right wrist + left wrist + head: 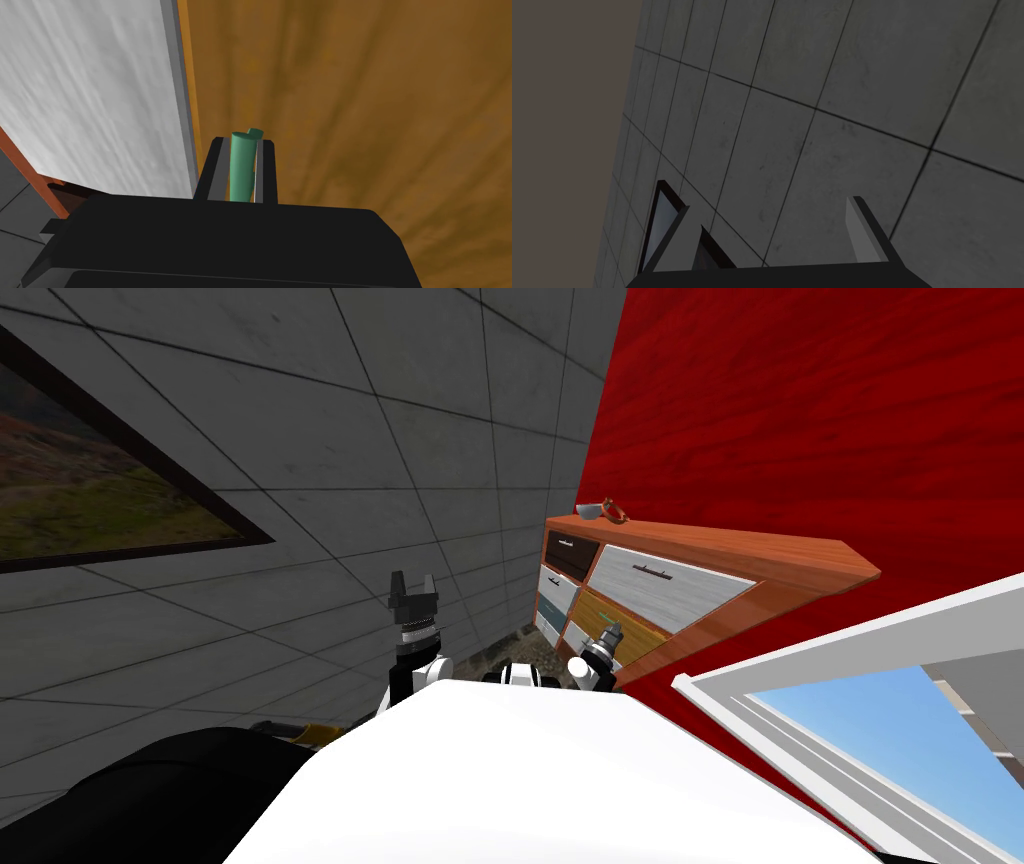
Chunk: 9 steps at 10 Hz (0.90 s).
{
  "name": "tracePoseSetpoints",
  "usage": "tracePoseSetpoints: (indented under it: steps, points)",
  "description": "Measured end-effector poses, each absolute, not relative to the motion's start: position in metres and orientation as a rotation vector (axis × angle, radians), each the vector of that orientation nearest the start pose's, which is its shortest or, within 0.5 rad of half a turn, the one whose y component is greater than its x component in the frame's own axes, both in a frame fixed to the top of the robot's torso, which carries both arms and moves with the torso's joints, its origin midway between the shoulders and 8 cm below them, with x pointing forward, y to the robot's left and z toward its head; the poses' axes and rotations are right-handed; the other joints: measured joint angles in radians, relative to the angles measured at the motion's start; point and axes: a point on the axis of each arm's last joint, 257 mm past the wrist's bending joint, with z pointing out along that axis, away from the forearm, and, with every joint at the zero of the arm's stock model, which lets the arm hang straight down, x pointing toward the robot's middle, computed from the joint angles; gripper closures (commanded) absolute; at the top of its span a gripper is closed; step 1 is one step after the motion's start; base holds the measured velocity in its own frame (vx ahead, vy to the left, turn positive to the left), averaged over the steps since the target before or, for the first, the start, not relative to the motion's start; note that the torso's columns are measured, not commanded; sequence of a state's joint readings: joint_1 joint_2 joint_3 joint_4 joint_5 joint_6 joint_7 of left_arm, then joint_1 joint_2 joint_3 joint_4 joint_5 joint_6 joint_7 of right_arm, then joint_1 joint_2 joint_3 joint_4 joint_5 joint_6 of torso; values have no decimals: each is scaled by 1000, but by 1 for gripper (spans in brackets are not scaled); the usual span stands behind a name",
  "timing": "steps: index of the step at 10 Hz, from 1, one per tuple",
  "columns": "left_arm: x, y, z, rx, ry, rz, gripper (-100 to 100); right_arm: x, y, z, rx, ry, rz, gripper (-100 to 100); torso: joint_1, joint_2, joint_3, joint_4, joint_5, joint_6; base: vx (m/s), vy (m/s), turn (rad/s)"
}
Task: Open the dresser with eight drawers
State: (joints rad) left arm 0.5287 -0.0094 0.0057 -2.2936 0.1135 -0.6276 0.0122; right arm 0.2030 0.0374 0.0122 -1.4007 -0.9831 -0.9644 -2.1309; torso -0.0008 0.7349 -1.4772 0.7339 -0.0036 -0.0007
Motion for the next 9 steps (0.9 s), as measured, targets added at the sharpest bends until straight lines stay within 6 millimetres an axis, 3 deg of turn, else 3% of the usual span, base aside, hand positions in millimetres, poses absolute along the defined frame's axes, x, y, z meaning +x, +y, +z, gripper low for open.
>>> tracePoseSetpoints:
  steps: [4,6,7,9]
  points:
    - [313,297,44,-643,444,-1385,0,379,-403,-265,-677,1596,-1980,100,-7,-2,-1,2,2,2,-95,129,-15]
    - [313,297,44,-643,444,-1385,0,380,-403,-262,-671,1588,-1983,100,2,1,1,0,1,0,-98,184,-22]
    - [313,297,44,-643,444,-1385,0,380,-402,-263,-675,1591,-1982,-100,1,0,0,1,1,0,-70,102,-132]
    - [313,297,44,-643,444,-1385,0,395,-401,-251,-679,1583,-1969,-100,-9,-2,-2,2,0,1,-38,9,-95]
